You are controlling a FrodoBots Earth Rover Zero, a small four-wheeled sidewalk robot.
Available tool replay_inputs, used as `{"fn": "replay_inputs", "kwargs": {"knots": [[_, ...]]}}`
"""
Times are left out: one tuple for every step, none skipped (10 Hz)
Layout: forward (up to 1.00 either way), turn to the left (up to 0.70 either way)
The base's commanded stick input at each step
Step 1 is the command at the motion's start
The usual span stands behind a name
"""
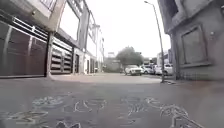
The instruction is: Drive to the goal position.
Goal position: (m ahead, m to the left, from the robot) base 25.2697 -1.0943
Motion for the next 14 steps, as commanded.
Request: {"fn": "replay_inputs", "kwargs": {"knots": [[1.00, 0.06], [1.00, 0.06], [1.00, 0.06], [1.00, 0.06], [1.00, 0.06], [1.00, 0.06], [1.00, 0.06], [1.00, 0.06], [1.00, 0.06], [1.00, 0.06], [1.00, 0.06], [1.00, 0.06], [1.00, 0.06], [1.00, 0.06]]}}
